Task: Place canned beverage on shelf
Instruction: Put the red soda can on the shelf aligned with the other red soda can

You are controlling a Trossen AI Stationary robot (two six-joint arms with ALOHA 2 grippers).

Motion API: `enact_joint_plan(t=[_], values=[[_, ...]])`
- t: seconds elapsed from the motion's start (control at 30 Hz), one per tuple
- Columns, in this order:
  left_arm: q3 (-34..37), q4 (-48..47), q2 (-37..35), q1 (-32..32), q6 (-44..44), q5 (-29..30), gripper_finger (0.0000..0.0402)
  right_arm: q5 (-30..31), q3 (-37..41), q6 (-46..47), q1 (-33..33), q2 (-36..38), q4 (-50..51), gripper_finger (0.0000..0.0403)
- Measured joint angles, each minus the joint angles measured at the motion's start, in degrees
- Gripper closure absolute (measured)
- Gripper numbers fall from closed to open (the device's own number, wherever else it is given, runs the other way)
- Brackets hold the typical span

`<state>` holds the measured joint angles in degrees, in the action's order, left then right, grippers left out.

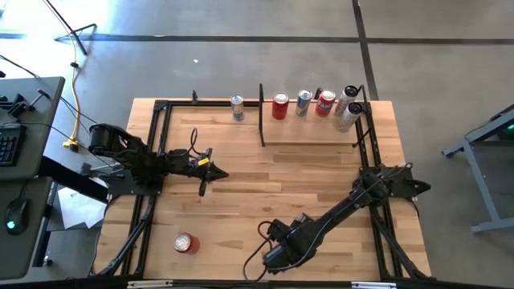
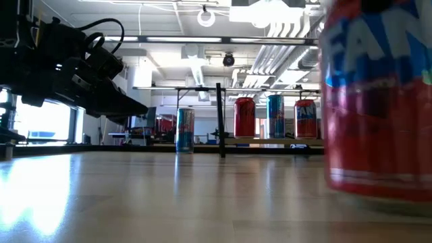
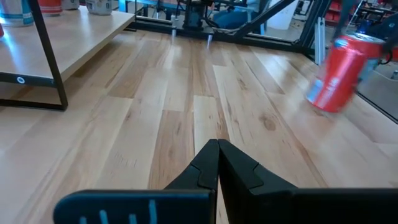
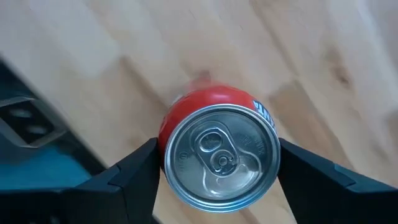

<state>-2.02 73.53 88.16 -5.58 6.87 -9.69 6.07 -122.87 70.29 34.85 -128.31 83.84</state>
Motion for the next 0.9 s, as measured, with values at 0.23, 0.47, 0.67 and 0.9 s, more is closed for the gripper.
enact_joint_plan(t=[0.23, 0.47, 0.67, 0.9], values=[[0.00, 0.00, 0.00, 0.02, -0.55, 0.00, 0.0401, 1.46, 1.99, -9.56, -4.82, 7.23, 5.65, 0.0136], [0.02, -0.05, 0.00, 0.02, -1.01, 0.09, 0.0401, 2.73, 11.62, -27.39, -15.88, 17.08, 5.96, 0.0136], [0.02, -0.39, 0.00, 0.02, -1.15, 0.11, 0.0401, 4.19, 25.34, -39.19, -27.51, 28.33, 5.72, 0.0136], [0.02, -0.37, 0.00, 0.02, -2.55, 0.17, 0.0402, 5.56, 38.70, -53.72, -43.21, 39.53, -0.39, 0.0136]])
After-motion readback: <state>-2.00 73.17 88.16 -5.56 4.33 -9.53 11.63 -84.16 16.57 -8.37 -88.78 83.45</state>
